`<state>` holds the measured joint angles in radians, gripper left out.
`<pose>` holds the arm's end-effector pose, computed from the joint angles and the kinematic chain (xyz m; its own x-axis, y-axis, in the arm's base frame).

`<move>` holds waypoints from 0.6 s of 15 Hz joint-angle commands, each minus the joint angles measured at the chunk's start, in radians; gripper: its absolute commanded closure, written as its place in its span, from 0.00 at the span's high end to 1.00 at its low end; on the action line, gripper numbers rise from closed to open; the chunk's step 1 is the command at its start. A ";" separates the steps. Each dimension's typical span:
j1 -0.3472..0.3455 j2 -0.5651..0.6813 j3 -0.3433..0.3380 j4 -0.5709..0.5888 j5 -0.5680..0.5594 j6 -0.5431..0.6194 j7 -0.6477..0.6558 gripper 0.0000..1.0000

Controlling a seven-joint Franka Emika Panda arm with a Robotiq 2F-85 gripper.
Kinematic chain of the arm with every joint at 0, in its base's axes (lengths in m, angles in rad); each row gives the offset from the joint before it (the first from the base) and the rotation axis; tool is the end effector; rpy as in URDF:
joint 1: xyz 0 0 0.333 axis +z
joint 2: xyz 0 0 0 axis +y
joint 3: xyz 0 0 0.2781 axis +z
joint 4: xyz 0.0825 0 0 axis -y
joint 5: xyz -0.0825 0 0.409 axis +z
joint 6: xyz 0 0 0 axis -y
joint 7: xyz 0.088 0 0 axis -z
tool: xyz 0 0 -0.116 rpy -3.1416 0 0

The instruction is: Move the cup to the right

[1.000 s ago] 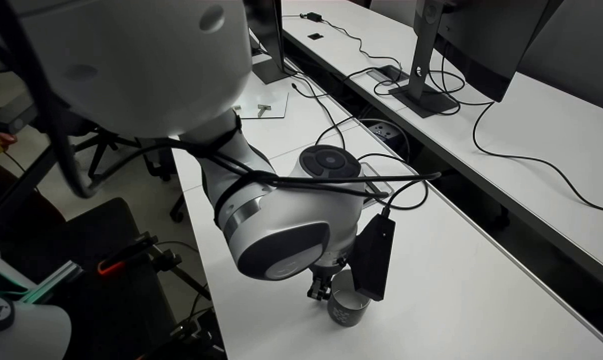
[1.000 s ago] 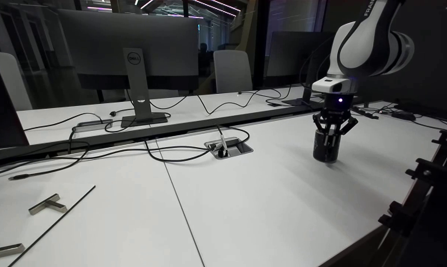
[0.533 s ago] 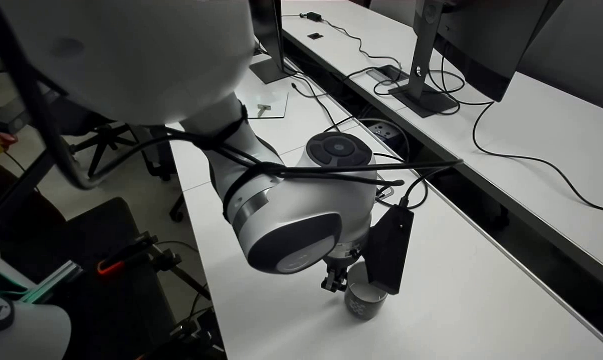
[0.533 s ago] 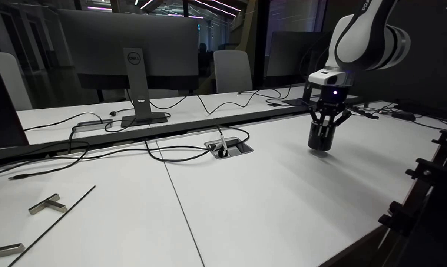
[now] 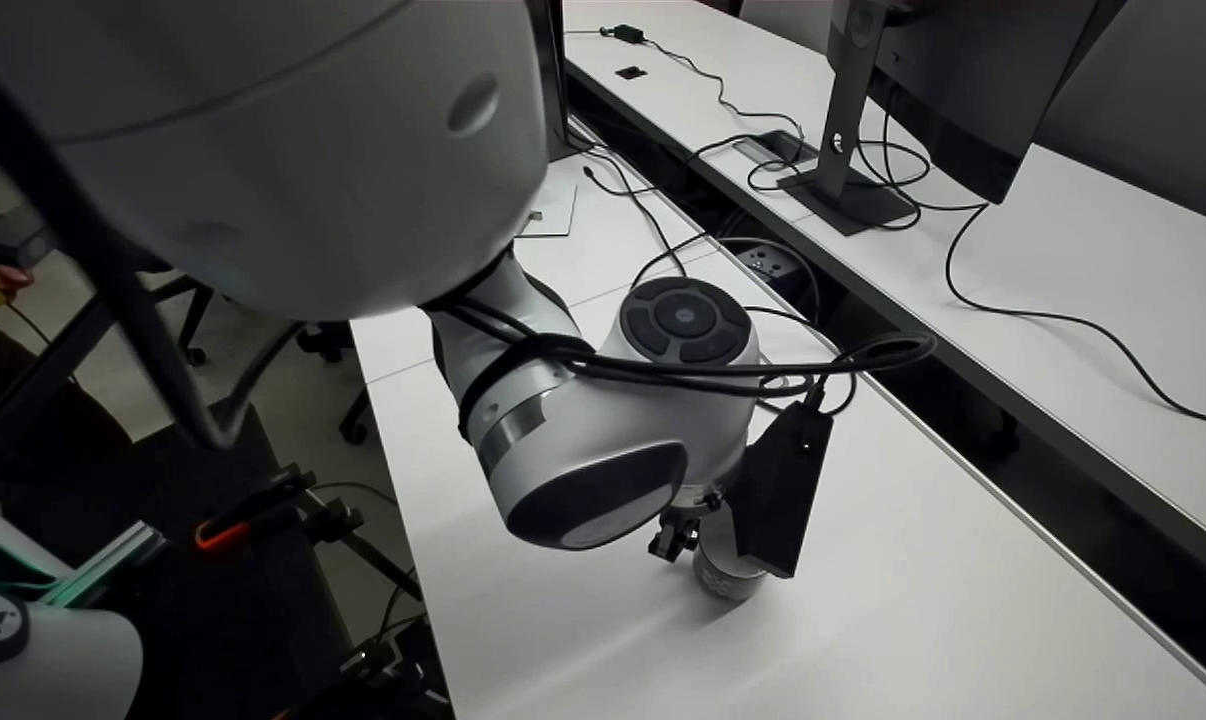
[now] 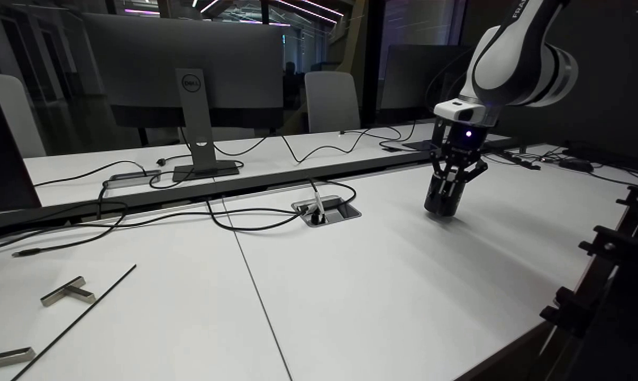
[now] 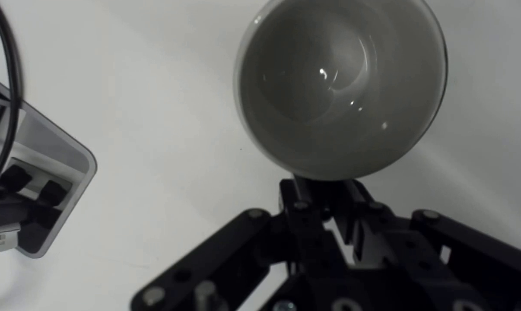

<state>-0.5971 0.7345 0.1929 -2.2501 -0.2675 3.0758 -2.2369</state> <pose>0.4705 -0.1567 -0.0048 -0.4539 0.8909 -0.0155 0.8799 0.4509 0.1501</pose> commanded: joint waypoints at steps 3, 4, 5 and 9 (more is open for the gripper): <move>0.011 0.023 -0.008 0.052 0.002 -0.029 0.000 0.04; 0.016 0.025 -0.011 0.058 0.002 -0.034 0.001 0.04; 0.025 0.025 -0.017 0.063 0.003 -0.044 0.003 0.04; 0.055 0.024 -0.036 0.084 0.008 -0.087 0.003 0.04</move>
<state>-0.5777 0.7613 0.1796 -2.1949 -0.2676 3.0224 -2.2364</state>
